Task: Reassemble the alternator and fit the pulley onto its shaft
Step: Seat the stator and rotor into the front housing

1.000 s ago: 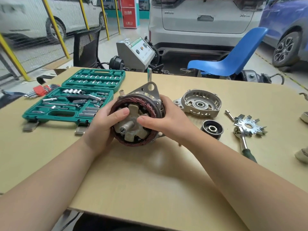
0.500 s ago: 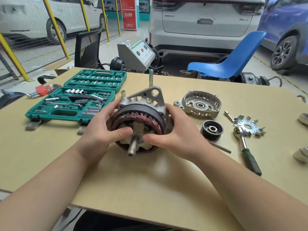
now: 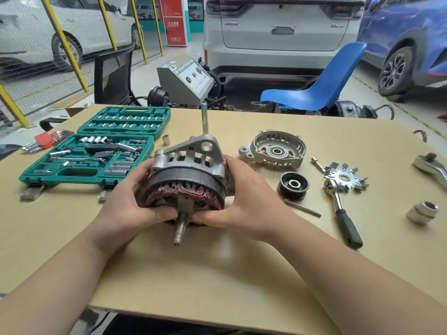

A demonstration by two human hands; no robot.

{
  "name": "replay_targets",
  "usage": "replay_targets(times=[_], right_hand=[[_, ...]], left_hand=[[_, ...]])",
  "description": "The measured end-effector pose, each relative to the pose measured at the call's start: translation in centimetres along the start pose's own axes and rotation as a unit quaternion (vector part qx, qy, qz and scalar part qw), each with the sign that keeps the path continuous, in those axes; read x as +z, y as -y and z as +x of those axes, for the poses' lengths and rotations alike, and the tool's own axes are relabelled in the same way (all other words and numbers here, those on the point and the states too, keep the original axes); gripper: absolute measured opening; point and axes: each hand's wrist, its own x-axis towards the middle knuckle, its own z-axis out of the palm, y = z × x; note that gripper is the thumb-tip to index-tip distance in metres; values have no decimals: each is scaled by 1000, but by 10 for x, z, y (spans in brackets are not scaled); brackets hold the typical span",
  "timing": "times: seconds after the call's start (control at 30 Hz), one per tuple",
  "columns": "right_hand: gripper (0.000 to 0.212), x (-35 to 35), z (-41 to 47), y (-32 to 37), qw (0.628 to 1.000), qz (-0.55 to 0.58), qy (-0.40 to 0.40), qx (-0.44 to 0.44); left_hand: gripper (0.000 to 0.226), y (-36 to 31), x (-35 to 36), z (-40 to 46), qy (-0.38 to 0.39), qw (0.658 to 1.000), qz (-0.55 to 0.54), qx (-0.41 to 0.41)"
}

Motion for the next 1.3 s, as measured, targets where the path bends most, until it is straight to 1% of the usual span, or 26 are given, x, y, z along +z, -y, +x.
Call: replay_targets(times=[0.07,0.13,0.2,0.27,0.3,0.33,0.4,0.43,0.5,0.57,0.67,0.77,1.03,1.2,1.3], right_hand=[[87,-1,0,-1,1000,-3,-6,3],[89,-3,0,-2,1000,-5,1,2],[95,-4,0,-3,1000,-1,2,3],[106,-5,-2,-2,1000,11,0,17],[108,-5,-3,-2,1000,17,1,24],[101,-4,-3,-3,999,22,3,26],[79,-4,-4,-4,999,23,1,27],[74,-5,-4,-3,999,23,-1,29],[74,-5,-4,-3,999,25,-3,29],[76,-5,-4,-4,999,22,-1,23],[74,-3,-5,-6,1000,-3,-2,-1],[75,-1,-8,-6,1000,-26,-12,-11],[77,3,-9,-8,999,-28,-15,-17],[71,-1,-5,-13,1000,21,-12,-18],[73,-2,-5,-15,998,55,-13,-16]], left_hand=[[95,-2,4,-1,-19,1000,-4,13],[94,-2,7,-2,-18,999,0,27],[94,-2,8,-3,-19,999,3,31],[95,-2,7,-4,-16,999,-7,27],[95,-1,7,-4,-13,1000,-11,26],[94,-1,6,-4,-12,1000,-8,28],[96,2,4,-3,-8,1000,2,28],[98,3,3,-3,-6,1000,-2,22],[101,3,2,-2,-3,1000,-12,9],[97,0,3,-2,-3,1000,5,9],[90,-1,5,-3,-10,998,46,29],[92,0,4,-3,-14,996,68,47],[90,-2,8,-4,-7,991,109,75],[94,0,4,-4,-24,993,106,46],[104,8,1,-2,9,998,64,16]])
